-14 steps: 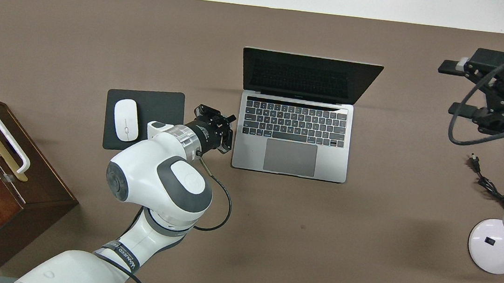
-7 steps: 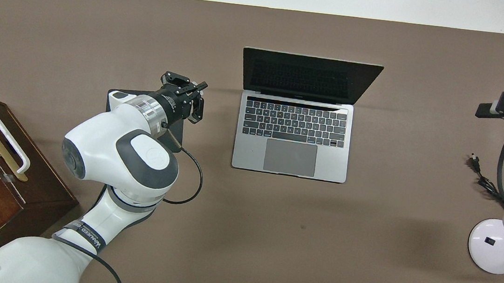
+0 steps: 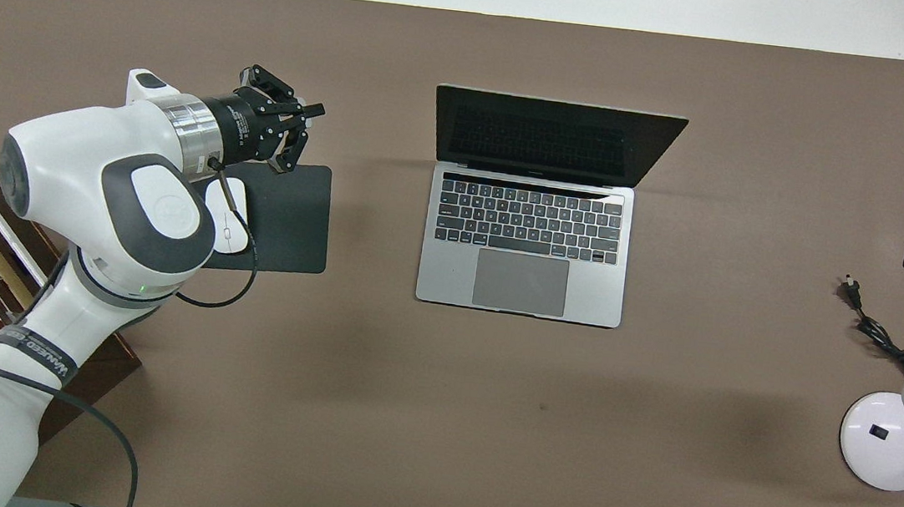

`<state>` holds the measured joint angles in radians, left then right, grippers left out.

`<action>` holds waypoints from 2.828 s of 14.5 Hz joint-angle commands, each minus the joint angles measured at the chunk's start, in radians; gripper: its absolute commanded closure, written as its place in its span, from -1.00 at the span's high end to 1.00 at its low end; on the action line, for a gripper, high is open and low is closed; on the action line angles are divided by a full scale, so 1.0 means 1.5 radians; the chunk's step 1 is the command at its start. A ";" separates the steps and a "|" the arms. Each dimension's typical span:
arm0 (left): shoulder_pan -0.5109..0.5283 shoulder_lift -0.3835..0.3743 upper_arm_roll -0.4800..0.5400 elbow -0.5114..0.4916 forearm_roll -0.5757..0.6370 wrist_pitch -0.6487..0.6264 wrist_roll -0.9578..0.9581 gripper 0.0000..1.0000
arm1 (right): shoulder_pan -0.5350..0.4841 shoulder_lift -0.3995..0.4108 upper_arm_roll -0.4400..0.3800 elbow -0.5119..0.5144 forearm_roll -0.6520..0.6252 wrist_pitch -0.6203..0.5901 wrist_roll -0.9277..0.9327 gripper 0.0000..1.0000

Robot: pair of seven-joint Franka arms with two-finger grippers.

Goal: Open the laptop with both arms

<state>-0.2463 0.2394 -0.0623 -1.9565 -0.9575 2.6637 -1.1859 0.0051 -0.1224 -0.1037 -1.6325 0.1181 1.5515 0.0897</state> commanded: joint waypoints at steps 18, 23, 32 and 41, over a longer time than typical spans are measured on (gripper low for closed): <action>0.122 -0.206 0.012 0.000 0.528 -0.526 0.502 0.93 | -0.001 0.001 0.017 0.020 -0.038 -0.033 -0.024 1.00; 0.126 -0.237 0.011 -0.006 0.573 -0.582 0.550 1.00 | -0.017 0.004 0.025 0.015 -0.049 -0.034 -0.034 1.00; 0.140 -0.253 0.020 0.062 0.583 -0.722 0.558 1.00 | -0.009 0.006 0.024 0.014 -0.058 -0.040 -0.033 1.00; 0.130 -0.196 0.028 0.138 0.608 -0.737 0.575 1.00 | -0.012 0.005 0.018 0.013 -0.058 -0.033 -0.065 1.00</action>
<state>-0.0453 -0.1228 -0.0329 -1.7959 -0.0641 1.5671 -0.3425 0.0017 -0.1097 -0.0823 -1.6047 0.0542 1.4932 0.0262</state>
